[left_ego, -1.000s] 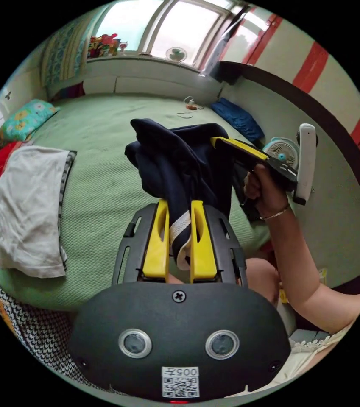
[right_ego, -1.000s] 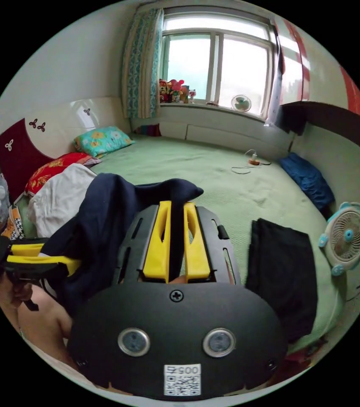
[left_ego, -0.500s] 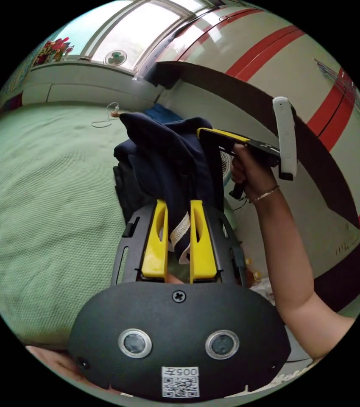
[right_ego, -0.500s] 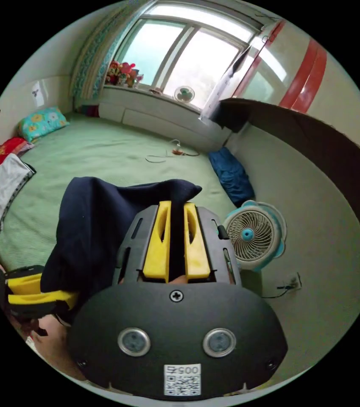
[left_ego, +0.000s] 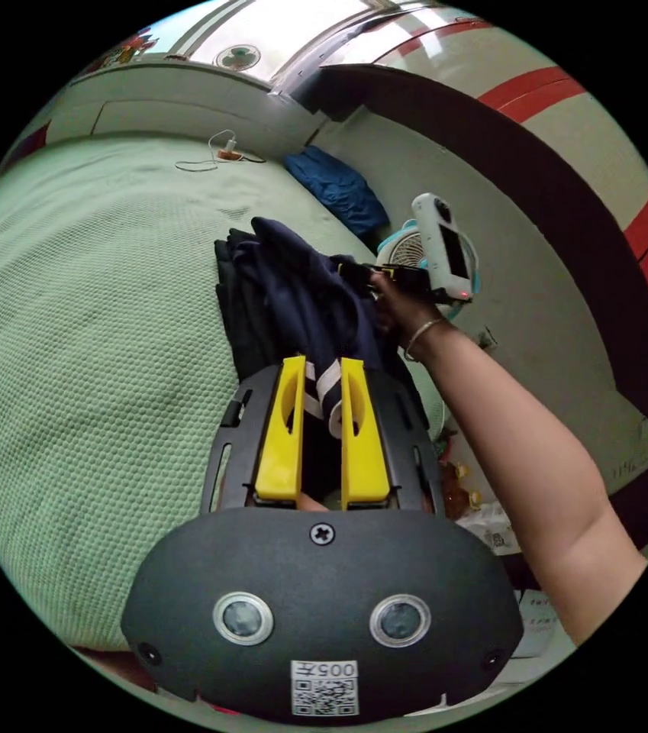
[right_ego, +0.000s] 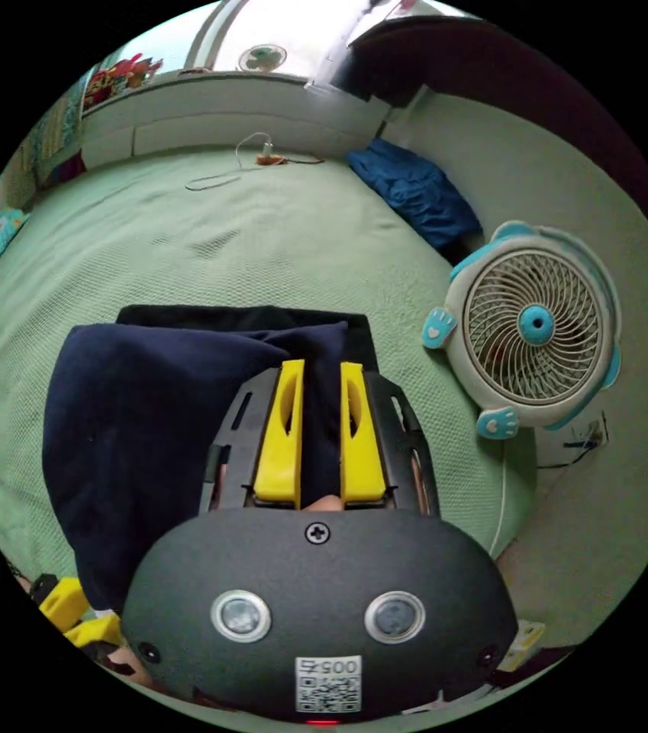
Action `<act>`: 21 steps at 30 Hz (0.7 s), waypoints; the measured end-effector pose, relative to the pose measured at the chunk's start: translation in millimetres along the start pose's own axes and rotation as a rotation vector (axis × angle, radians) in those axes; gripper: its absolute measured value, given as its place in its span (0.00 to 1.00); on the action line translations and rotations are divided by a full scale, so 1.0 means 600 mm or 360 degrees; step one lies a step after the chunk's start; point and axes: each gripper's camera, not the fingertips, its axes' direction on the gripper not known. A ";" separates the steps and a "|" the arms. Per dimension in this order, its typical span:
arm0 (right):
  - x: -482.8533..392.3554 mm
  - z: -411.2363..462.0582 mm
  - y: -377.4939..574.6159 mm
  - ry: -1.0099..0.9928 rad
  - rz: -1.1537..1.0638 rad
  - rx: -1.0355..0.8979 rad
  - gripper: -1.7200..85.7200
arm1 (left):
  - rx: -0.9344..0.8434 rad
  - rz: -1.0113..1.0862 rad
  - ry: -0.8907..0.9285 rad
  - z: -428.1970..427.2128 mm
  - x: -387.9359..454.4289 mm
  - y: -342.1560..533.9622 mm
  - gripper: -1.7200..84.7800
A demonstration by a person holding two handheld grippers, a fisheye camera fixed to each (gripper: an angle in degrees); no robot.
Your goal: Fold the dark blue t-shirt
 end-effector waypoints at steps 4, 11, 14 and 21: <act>0.070 -0.050 0.017 -0.0227 0.0039 0.0100 0.13 | 0.0029 0.0161 0.0041 -0.012 0.021 0.010 0.11; 0.074 -0.154 0.229 -0.0523 -0.0564 0.0263 0.18 | -0.0033 0.0416 -0.0170 0.024 0.057 -0.014 0.10; 0.048 -0.135 0.297 -0.0492 -0.0635 0.0216 0.19 | -0.0135 0.0495 -0.0249 0.053 0.059 -0.025 0.11; 0.020 -0.080 0.295 -0.0348 -0.0609 0.0106 0.15 | -0.0229 0.0587 -0.0329 0.091 0.066 -0.040 0.12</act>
